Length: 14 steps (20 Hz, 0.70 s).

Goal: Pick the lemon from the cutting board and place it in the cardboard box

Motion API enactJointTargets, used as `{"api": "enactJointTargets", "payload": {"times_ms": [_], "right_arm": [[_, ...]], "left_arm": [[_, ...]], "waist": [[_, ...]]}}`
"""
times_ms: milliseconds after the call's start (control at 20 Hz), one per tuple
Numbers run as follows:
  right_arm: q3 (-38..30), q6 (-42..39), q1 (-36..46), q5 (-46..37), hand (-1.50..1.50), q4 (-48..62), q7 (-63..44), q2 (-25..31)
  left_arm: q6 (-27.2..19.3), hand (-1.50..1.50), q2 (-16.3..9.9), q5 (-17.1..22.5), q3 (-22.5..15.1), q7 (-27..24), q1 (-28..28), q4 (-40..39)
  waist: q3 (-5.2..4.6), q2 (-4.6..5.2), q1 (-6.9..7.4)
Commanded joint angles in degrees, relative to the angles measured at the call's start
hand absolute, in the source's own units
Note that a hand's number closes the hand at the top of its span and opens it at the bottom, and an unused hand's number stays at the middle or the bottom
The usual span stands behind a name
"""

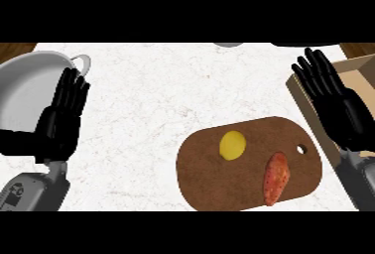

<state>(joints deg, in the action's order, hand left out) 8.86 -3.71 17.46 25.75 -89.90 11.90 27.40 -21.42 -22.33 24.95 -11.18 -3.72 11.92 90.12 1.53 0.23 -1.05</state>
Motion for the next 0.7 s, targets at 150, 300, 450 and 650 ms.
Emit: {"api": "enactJointTargets", "payload": {"times_ms": [150,300,450,650], "right_arm": [[-13.7,26.3,-13.0,-2.9,1.5,3.1,0.5,-5.4],[-11.2,30.3,-23.4,-13.7,1.5,12.2,-5.8,3.3],[-18.1,47.4,-29.3,-11.0,-1.5,11.1,-3.1,-9.0],[-11.1,59.4,-36.5,-22.0,-1.5,1.2,1.8,-14.4]], "left_arm": [[-3.2,0.0,-2.1,-1.1,2.5,1.7,-3.9,-1.7],[-2.9,0.0,-2.3,-0.3,2.7,2.2,-5.1,-1.5],[-2.9,0.0,-2.5,0.4,2.8,3.6,-7.4,-1.2],[-1.5,0.0,-3.1,0.8,1.6,5.3,-7.5,0.3]], "waist": [[-1.48,-1.29,-6.17],[-3.28,1.93,-7.93],[-1.93,-0.85,-7.71],[-2.08,-1.03,-3.82]]}}
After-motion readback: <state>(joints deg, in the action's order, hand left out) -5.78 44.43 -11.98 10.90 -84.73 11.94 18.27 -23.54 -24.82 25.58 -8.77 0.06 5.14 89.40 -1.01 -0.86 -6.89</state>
